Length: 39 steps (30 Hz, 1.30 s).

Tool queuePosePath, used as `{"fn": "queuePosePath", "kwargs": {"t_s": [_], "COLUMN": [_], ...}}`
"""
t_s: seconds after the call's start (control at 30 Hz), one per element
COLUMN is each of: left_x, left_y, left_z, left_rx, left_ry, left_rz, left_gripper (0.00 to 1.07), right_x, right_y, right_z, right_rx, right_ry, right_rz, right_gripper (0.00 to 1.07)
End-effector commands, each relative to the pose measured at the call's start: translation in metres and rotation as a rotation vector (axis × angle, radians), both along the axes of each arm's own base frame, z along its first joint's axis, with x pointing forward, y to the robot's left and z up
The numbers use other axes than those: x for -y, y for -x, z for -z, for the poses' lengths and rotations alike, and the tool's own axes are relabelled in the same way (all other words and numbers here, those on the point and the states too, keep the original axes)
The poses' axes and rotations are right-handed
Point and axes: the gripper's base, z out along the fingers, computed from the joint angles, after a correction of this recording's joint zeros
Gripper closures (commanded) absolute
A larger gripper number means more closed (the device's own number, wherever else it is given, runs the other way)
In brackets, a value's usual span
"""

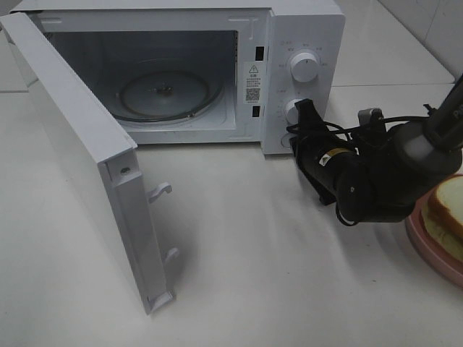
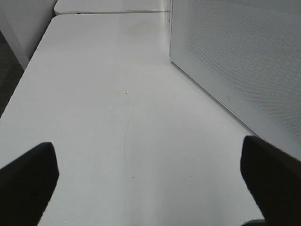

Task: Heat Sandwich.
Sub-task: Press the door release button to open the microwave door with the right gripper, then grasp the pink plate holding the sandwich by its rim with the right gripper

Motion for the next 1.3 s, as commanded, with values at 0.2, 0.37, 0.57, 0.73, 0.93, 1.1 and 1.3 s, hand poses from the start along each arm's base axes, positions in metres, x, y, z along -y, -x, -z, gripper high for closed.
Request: {"fn": "queuePosePath", "kwargs": {"t_s": [0.2,0.37,0.57,0.73,0.93,1.1,1.3], "left_x": [0.001,0.001,0.001,0.001,0.001,0.001,0.001], "left_y": [0.002,0.002,0.002,0.002,0.002,0.002,0.002], "left_z": [0.000,0.000,0.000,0.000,0.000,0.000,0.000], "left_rx": [0.032,0.032,0.032,0.032,0.032,0.032,0.032], "left_ry": [0.008,0.008,0.008,0.008,0.008,0.008,0.008], "left_rz": [-0.003,-0.003,-0.003,-0.003,-0.003,-0.003,-0.003], "left_gripper": [0.09,0.09,0.09,0.09,0.09,0.09,0.09], "right_x": [0.021,0.022,0.029,0.029,0.024,0.025,0.026], "right_y": [0.009,0.023,0.044,0.061,0.073,0.085,0.093], "right_z": [-0.034,-0.047,-0.055,-0.063,-0.077,-0.087,-0.106], "right_rx": [0.118,0.141,0.096,0.072,0.034,-0.032,-0.170], "right_ry": [0.088,0.166,0.225,0.299,0.452,0.552,0.730], "right_rz": [0.037,-0.055,-0.106,-0.210,-0.406,-0.515,-0.703], "right_gripper": [1.07,1.07,1.07,1.07,1.07,1.07,1.06]}}
